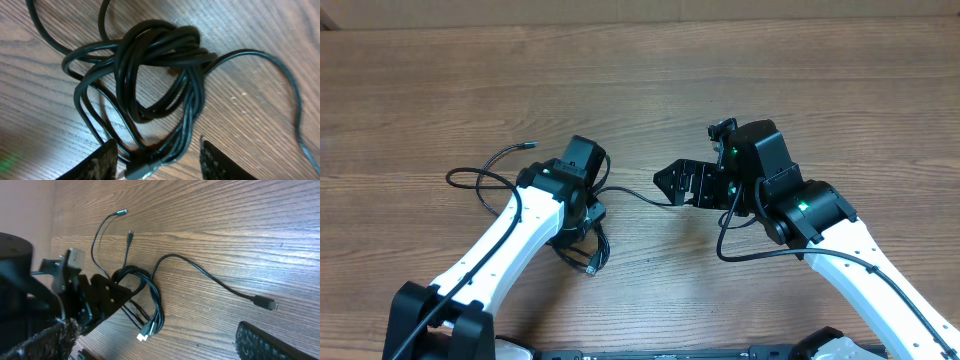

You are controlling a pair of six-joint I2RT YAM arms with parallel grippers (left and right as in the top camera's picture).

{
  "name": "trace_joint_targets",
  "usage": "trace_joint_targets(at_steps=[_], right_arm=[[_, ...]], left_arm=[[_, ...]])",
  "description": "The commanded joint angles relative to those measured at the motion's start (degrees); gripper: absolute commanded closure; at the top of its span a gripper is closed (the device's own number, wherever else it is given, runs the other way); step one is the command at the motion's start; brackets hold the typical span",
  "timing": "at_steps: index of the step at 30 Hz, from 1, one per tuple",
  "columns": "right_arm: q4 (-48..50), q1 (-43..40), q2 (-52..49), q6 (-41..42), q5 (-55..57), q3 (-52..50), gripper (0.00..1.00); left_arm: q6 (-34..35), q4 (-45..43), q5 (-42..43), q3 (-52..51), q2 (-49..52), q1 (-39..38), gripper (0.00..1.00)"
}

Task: Untangle cables

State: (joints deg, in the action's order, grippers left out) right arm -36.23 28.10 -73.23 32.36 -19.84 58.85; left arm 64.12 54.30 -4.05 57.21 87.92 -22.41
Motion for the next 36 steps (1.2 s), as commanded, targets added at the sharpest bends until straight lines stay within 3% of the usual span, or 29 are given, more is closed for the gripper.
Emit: trace_joint_targets(at_steps=[1,5,10,12,15,16,17,21,24,29,31,36], right_arm=[[0.09,-0.52,0.57,-0.94,0.76,0.37,0.00],[-0.57,-0.52,0.57,-1.11,0.72,0.37,0.00],[-0.57,-0.52,0.57,-1.14,0.72,0.37,0.00],[-0.57,-0.52,0.57,-1.16,0.72,0.37,0.00],[-0.59,-0.52,0.57,-1.14,0.70,0.37,0.00],[-0.59,-0.52,0.57,-1.14,0.70,0.37,0.00],[-0.66,-0.52,0.57,-1.25,0.70,0.37,0.00],[-1.62,-0.52,0.57,-1.33,0.74,0.37,0.00],[-2.08,-0.52,0.57,-1.31,0.72,0.37,0.00],[-1.60,-0.52,0.66,-7.63,-6.14,0.37,0.00],[-1.57,-0.52,1.01,-7.87,-7.06,0.37,0.00],[-1.38,-0.52,3.04,-12.50,-11.52,0.39,0.00]], left_arm=[[1.11,-2.86,-1.09,-4.31,1.55,-0.11,0.50],[1.27,-8.35,-1.77,-7.45,1.70,-0.11,0.50],[1.92,-9.73,-8.94,-7.56,1.70,-0.11,0.52],[2.32,-10.71,-11.21,-7.93,1.73,-0.11,0.57],[2.34,-12.70,-11.54,-8.66,1.73,-0.11,0.71],[2.34,-12.87,-11.54,-8.66,1.73,-0.11,0.78],[2.32,-13.25,-11.26,-8.66,1.70,-0.11,0.96],[-1.07,-13.29,-9.27,-8.39,0.72,-0.11,0.96],[-11.15,-15.10,-5.73,-6.60,-2.82,-0.11,0.96],[-47.25,-18.62,7.58,-1.11,-15.30,-0.11,0.96],[-52.76,-18.64,9.31,-0.87,-19.74,-0.11,0.96],[-54.64,-19.37,9.64,-0.87,-27.02,-0.11,0.96]])
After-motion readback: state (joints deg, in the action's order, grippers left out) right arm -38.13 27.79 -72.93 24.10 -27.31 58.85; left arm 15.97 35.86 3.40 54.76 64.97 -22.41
